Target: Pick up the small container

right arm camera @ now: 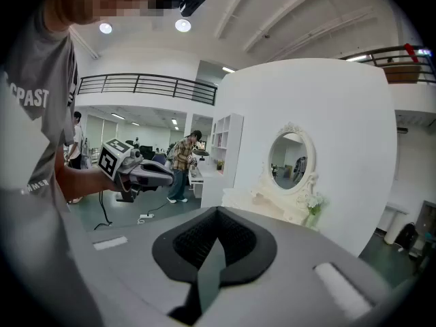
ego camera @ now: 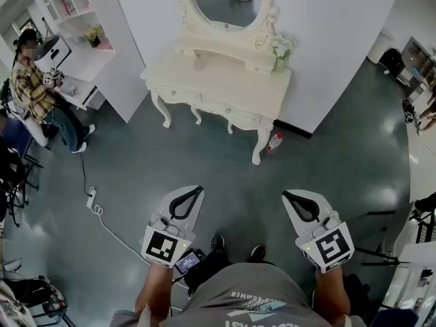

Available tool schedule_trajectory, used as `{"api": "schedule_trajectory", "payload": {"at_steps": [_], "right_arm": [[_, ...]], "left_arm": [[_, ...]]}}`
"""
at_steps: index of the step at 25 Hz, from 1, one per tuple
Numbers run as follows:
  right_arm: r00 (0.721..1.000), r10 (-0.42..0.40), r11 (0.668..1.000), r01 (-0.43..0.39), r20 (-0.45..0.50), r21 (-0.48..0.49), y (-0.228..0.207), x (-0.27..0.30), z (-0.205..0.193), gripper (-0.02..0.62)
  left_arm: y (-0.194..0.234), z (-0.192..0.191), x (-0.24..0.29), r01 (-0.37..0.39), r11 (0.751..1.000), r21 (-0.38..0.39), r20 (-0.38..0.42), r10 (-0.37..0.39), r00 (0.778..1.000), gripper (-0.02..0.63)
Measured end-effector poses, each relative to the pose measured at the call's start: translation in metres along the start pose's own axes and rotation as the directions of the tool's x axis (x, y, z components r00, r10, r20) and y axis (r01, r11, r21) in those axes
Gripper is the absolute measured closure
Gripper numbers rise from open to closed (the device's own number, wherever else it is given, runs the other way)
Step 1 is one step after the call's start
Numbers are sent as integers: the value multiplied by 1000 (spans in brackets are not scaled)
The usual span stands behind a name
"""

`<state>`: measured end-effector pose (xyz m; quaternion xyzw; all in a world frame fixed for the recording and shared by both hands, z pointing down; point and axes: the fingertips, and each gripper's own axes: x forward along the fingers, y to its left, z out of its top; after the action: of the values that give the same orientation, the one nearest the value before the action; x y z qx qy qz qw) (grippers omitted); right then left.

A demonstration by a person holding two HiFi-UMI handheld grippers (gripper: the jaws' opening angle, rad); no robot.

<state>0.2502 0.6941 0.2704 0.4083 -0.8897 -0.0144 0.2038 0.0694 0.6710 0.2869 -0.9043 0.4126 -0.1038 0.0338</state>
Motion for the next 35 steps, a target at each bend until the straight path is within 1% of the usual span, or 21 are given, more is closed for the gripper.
{"api": "schedule_trajectory", "payload": {"at_steps": [6, 12, 20, 26, 31, 35], "right_arm": [[1000, -12, 1000, 12, 4, 25, 10, 13, 5, 597], [999, -29, 999, 29, -16, 18, 18, 27, 7, 597], [997, -78, 995, 79, -14, 61, 26, 49, 19, 595], [994, -108, 989, 106, 11, 106, 32, 68, 37, 595], [993, -116, 986, 115, -2, 119, 24, 77, 40, 594], [994, -108, 987, 108, -5, 118, 13, 93, 40, 594]], "left_arm": [[13, -7, -5, 7, 1000, -9, 2, -7, 1000, 603], [28, -15, -4, 37, 999, -9, 8, -37, 999, 603], [54, -18, -1, 88, 996, -3, 38, -88, 995, 603], [76, -23, -4, 119, 993, -4, 50, -118, 992, 603], [84, -26, 6, 137, 990, -15, 57, -136, 989, 603], [93, -32, 16, 130, 991, -7, 48, -130, 990, 603]]}}
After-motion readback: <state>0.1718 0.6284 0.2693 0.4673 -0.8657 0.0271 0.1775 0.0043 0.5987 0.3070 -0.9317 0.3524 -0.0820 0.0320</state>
